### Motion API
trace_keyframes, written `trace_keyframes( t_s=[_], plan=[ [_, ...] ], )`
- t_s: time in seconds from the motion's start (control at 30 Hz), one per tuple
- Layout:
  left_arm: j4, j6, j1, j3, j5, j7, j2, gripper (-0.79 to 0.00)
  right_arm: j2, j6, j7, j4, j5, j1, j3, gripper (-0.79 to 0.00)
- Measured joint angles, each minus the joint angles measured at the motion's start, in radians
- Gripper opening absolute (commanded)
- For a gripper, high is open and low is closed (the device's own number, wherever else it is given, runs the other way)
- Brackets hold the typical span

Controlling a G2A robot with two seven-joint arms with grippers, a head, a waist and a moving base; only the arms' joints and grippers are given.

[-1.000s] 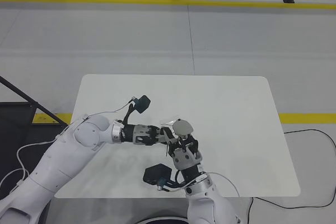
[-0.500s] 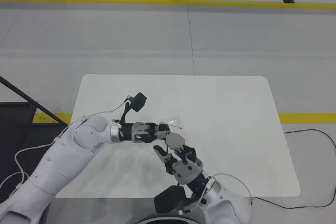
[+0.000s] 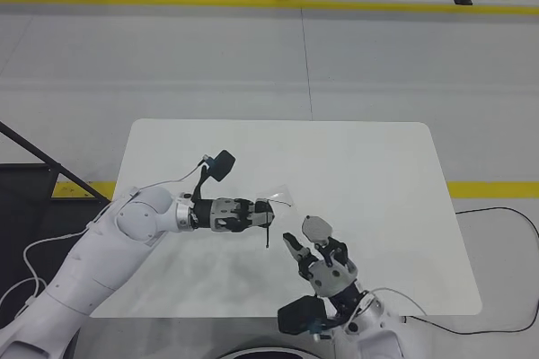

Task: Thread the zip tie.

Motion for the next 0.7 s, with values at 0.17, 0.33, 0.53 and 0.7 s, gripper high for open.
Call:
trace_keyframes(
  t_s=[0.17,0.33,0.53,0.7],
  plan=[
    [0.003,-0.006,-0.002,-0.003,-0.027,-0.027,0.0,-0.785,0.002,-0.018,0.042,0.019,-0.053,0.01,-0.026,-0.416],
    [0.0,-0.001,-0.002,-0.003,-0.024,-0.032,-0.001,-0.785,-0.001,-0.056,0.077,0.039,-0.078,0.065,-0.079,-0.437],
    [-0.003,0.003,0.001,-0.007,-0.016,-0.033,-0.003,-0.785,-0.004,-0.08,0.105,0.056,-0.08,0.114,-0.118,-0.56],
    [-0.005,0.006,0.003,-0.01,-0.014,-0.035,-0.004,-0.785,-0.004,-0.091,0.117,0.062,-0.076,0.136,-0.131,-0.613]
  ],
)
